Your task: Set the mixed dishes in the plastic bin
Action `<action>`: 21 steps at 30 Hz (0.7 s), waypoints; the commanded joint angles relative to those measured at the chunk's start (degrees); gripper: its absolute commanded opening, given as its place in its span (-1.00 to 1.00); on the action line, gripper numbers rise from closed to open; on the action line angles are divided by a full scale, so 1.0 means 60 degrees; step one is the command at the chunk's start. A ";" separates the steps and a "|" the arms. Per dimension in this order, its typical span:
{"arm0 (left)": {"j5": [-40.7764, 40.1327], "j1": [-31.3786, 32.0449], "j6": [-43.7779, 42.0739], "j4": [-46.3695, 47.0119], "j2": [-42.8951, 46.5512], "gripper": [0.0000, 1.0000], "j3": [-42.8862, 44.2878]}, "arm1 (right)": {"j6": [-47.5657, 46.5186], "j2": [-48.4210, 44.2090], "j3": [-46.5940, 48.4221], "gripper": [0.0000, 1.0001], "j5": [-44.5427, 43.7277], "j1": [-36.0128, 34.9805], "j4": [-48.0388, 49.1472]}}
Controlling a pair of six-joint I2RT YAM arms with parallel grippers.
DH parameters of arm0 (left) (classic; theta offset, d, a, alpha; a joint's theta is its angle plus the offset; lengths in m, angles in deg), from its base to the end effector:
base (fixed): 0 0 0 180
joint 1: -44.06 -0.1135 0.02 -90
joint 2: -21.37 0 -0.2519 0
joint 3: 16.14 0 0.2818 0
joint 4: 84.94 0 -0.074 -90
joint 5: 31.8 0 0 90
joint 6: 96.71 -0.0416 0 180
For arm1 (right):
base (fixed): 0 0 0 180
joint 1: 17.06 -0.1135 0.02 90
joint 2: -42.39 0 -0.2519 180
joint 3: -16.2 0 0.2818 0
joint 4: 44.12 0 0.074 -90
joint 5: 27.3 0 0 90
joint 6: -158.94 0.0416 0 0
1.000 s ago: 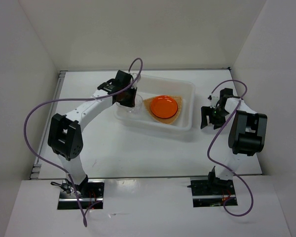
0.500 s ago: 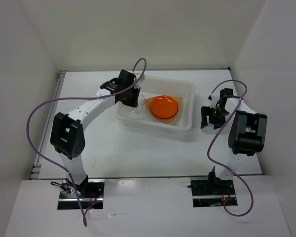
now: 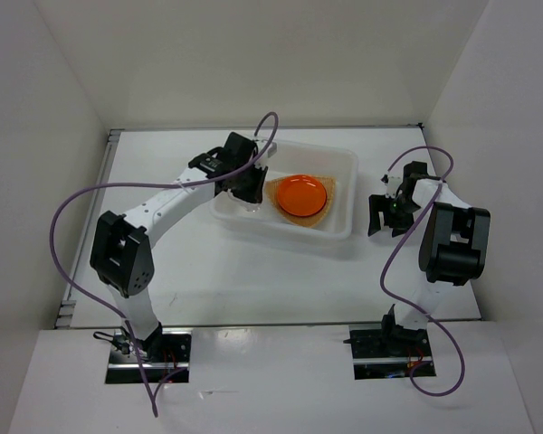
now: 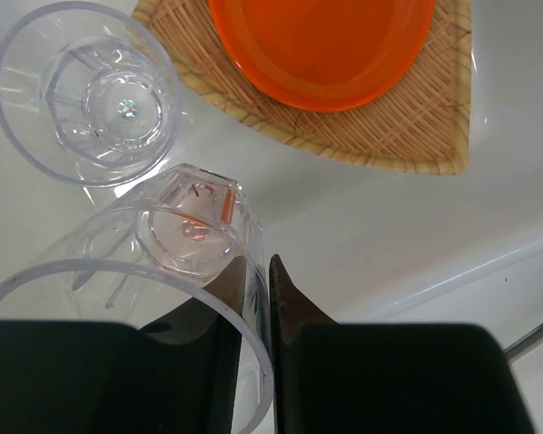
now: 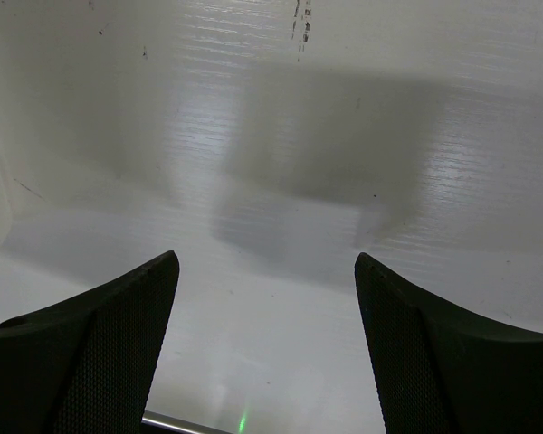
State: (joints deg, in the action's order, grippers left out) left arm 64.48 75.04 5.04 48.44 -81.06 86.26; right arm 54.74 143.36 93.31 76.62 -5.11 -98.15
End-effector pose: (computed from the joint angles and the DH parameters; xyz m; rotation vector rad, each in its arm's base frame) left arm 0.3708 -0.2279 0.2755 0.4587 2.3899 -0.4766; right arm 0.3441 -0.0626 0.1350 -0.0935 2.8679 0.2723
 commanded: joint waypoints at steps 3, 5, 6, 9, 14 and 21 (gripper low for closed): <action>-0.0255 -0.0007 -0.0201 -0.0123 -0.0153 -0.97 0.0173 | 0.0022 0.0032 0.0227 0.66 -0.0063 0.0060 0.0013; -0.0359 -0.0007 -0.0200 -0.0240 -0.0329 -0.97 0.0289 | 0.0022 0.0032 0.0227 0.66 -0.0063 0.0060 0.0013; -0.0489 -0.0007 -0.0113 -0.0328 -0.0562 -0.94 0.0290 | 0.0022 0.0032 0.0227 0.66 -0.0063 0.0060 0.0013; -0.0739 -0.0007 -0.0112 -0.0533 -0.0858 -0.94 0.0494 | 0.0022 0.0032 0.0227 0.66 -0.0063 0.0060 0.0013; -0.1047 -0.0007 -0.0024 -0.0534 -0.1325 -0.94 0.0582 | 0.0022 0.0032 0.0227 0.66 -0.0151 0.0060 0.0013; -0.1238 -0.0007 -0.0024 -0.0534 -0.1735 -0.88 0.0671 | 0.0022 0.0032 0.0227 0.66 -0.0151 0.0060 0.0013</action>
State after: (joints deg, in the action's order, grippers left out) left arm 58.26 75.06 5.33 44.68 -90.35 87.14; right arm 54.74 143.36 93.31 76.37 -5.11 -98.15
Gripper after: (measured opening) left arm 0.208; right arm 0.832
